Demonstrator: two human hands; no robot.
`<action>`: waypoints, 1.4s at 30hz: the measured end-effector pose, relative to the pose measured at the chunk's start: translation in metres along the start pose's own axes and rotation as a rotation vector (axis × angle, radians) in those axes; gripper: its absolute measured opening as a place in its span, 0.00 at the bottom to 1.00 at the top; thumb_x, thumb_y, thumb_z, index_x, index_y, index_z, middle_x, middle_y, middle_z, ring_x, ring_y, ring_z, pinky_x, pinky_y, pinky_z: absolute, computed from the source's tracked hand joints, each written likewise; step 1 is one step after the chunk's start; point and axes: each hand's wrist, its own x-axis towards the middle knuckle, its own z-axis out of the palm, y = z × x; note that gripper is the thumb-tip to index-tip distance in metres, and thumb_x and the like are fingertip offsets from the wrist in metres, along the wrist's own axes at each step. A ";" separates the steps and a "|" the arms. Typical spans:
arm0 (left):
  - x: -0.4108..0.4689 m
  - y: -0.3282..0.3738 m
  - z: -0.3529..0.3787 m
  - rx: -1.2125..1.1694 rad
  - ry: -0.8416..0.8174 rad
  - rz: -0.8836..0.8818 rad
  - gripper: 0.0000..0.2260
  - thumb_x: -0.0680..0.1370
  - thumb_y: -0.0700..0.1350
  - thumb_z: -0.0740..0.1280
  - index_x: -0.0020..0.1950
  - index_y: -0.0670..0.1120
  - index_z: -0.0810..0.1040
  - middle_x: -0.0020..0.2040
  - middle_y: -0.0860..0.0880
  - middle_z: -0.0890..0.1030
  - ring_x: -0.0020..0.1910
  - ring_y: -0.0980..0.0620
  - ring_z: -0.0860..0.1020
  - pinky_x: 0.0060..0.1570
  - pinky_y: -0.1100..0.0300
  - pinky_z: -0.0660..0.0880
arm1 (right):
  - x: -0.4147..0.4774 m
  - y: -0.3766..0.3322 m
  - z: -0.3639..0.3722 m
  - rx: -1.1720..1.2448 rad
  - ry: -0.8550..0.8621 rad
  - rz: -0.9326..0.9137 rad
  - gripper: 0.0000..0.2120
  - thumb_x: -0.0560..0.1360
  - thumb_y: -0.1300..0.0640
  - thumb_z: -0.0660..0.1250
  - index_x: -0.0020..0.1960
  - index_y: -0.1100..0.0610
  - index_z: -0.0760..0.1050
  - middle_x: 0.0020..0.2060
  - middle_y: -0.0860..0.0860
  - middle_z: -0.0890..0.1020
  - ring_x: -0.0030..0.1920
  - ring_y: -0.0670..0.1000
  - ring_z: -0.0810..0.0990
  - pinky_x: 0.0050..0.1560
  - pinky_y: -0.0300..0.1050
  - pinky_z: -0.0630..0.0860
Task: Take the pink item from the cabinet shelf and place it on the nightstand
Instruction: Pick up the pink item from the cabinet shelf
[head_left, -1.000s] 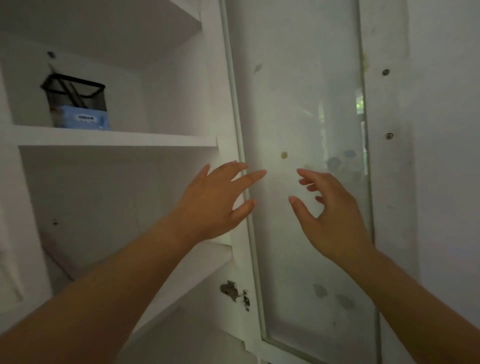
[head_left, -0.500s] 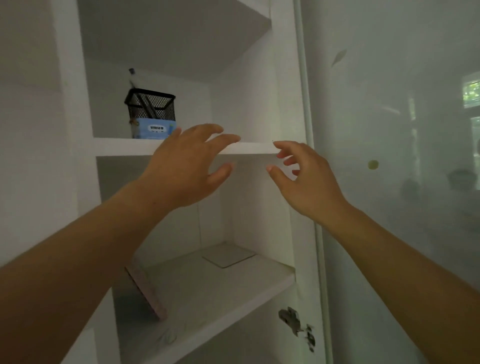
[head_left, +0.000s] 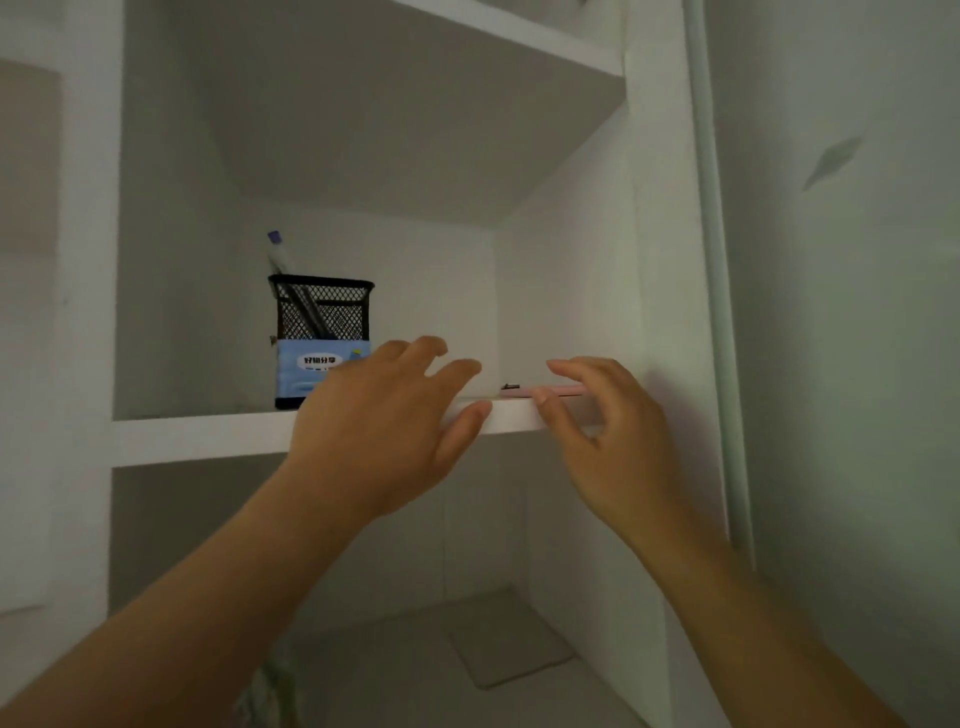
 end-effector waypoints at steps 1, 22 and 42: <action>0.000 0.000 0.000 -0.012 -0.011 -0.005 0.24 0.76 0.61 0.47 0.66 0.55 0.70 0.64 0.49 0.75 0.56 0.49 0.77 0.37 0.54 0.75 | 0.001 0.000 0.002 0.000 0.004 -0.015 0.16 0.74 0.45 0.62 0.57 0.52 0.76 0.54 0.46 0.77 0.52 0.36 0.69 0.51 0.21 0.62; 0.000 0.000 0.006 -0.024 0.107 0.018 0.22 0.76 0.58 0.51 0.57 0.51 0.78 0.46 0.50 0.83 0.36 0.52 0.81 0.24 0.60 0.70 | 0.056 -0.008 -0.013 -0.351 -0.685 0.133 0.23 0.76 0.36 0.47 0.46 0.46 0.77 0.45 0.49 0.80 0.46 0.50 0.76 0.42 0.42 0.68; 0.000 0.000 0.007 -0.073 0.125 0.039 0.21 0.76 0.57 0.50 0.46 0.50 0.79 0.32 0.52 0.78 0.25 0.52 0.74 0.21 0.60 0.65 | 0.012 -0.023 -0.046 -0.239 -0.315 -0.028 0.20 0.73 0.40 0.55 0.58 0.47 0.75 0.52 0.41 0.78 0.52 0.42 0.75 0.54 0.41 0.73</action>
